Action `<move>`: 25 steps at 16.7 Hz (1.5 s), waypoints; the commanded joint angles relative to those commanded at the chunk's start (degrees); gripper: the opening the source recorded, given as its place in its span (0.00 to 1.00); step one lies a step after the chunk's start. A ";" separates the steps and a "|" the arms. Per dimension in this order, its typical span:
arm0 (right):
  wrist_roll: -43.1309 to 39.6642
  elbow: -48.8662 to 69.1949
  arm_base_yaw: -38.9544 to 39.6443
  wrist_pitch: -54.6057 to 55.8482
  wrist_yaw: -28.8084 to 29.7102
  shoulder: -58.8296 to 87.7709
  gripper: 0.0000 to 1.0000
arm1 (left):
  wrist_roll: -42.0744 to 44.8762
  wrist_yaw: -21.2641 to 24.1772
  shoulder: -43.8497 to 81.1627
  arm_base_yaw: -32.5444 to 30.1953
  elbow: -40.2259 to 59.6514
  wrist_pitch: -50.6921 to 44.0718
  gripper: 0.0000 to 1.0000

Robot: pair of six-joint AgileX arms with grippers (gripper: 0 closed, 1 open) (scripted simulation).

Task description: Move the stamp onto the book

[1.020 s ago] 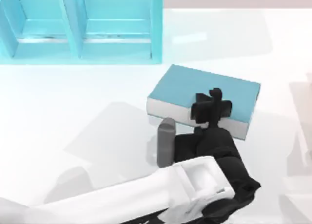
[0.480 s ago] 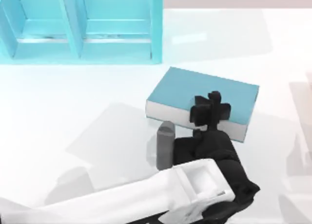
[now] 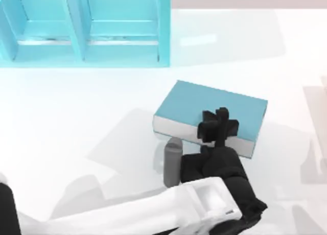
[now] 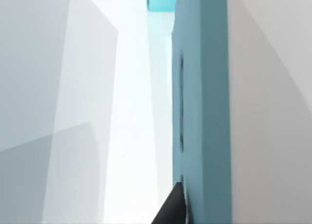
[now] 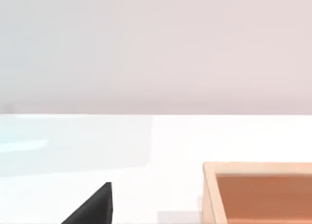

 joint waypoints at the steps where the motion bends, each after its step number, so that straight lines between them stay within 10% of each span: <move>1: 0.00 0.00 0.00 0.00 0.00 0.00 1.00 | 0.00 0.00 0.00 0.00 0.00 0.00 0.08; 13: 0.00 0.00 0.00 0.00 0.00 0.00 1.00 | 0.00 0.00 0.00 0.00 0.00 0.00 0.98; 25: 0.00 0.00 0.00 0.00 0.00 0.00 1.00 | -1.85 0.34 -0.17 -0.46 -0.16 2.02 1.00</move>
